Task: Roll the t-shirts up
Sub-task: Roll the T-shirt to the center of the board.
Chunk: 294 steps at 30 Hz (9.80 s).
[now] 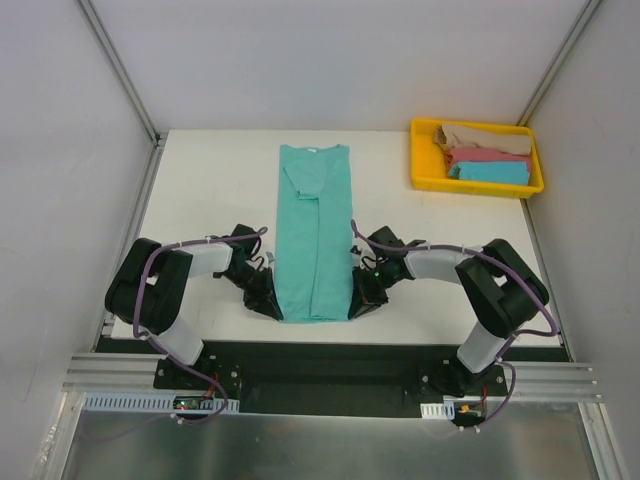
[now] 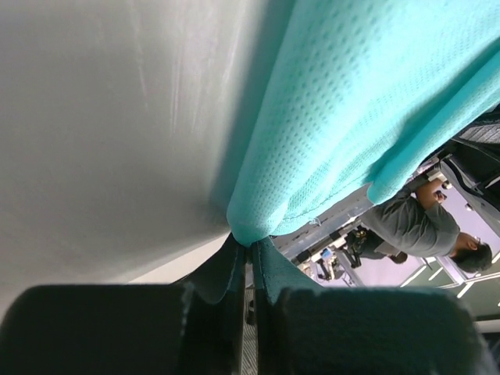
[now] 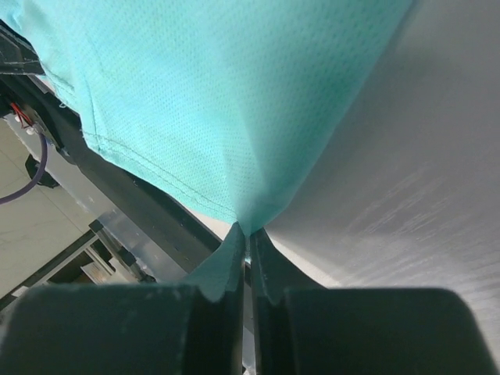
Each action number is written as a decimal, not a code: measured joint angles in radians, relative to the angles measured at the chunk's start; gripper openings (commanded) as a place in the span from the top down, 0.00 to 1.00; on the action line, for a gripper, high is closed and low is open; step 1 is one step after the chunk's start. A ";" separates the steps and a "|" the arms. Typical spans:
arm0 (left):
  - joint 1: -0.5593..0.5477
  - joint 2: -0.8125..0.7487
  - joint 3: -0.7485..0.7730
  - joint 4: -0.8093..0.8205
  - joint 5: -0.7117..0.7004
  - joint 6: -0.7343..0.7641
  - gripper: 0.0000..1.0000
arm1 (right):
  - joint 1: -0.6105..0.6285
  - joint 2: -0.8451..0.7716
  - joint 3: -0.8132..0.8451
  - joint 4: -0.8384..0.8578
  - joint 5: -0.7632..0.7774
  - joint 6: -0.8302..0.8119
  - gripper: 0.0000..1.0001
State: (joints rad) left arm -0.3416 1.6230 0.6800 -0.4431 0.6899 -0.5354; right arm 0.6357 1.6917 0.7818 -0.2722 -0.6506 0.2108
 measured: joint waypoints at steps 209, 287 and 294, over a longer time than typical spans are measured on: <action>0.003 0.455 0.830 -0.493 0.429 1.096 1.00 | 0.032 -0.157 0.147 0.058 0.256 -1.304 0.34; -0.115 -0.055 0.313 -0.088 0.159 1.274 1.00 | -0.057 0.200 0.658 -0.721 0.003 -1.382 0.92; -0.108 0.048 0.335 -0.182 0.212 1.252 1.00 | -0.068 0.318 0.703 -0.911 -0.095 -1.439 0.93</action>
State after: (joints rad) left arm -0.4496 1.6707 1.0153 -0.6247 0.9020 0.7162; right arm 0.5682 2.0098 1.4849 -1.1835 -0.7456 -1.2285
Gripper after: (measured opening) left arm 0.020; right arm 0.084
